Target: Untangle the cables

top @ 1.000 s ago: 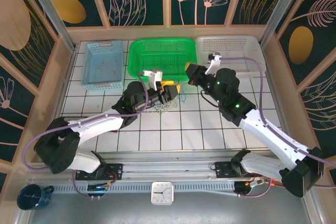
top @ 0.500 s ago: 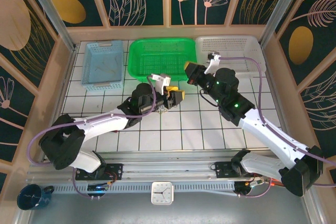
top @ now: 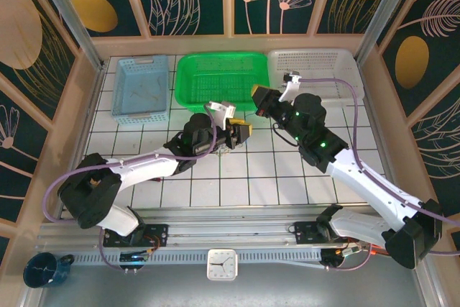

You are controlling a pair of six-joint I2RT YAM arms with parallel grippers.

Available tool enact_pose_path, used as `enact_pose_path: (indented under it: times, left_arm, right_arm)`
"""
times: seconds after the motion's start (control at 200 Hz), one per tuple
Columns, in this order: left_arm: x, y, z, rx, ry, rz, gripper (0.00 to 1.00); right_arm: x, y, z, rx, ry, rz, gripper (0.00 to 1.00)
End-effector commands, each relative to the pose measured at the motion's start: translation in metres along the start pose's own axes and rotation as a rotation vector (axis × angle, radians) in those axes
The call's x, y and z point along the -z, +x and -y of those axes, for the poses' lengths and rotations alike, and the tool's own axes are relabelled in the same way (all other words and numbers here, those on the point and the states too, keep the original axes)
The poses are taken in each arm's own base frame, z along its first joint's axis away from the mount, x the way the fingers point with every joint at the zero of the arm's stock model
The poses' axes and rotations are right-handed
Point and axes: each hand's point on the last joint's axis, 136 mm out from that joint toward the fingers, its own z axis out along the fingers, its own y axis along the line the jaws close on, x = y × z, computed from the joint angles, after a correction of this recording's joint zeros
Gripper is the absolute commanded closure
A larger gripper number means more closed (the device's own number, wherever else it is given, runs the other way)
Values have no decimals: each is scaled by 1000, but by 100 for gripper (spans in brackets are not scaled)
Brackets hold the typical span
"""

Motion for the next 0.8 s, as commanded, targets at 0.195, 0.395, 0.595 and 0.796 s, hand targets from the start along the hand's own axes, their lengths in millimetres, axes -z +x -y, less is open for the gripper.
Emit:
enact_pose_path:
  times: [0.195,0.395,0.595,0.796]
  left_arm:
    - [-4,-5,5,-18,21,8,65]
    - [-7,0,7,-10,40,-9,69]
    - [-8,5,7,-2,48,-24,69]
    - [-6,7,7,3,50,-23,79]
  right_arm:
    - [-1,-9,-12,-18,-43,35,100]
    - [0,-9,-13,-18,-46,35,100]
    - [1,-10,-13,-16,-46,37,100]
    - [1,-10,-13,-13,-46,36,100]
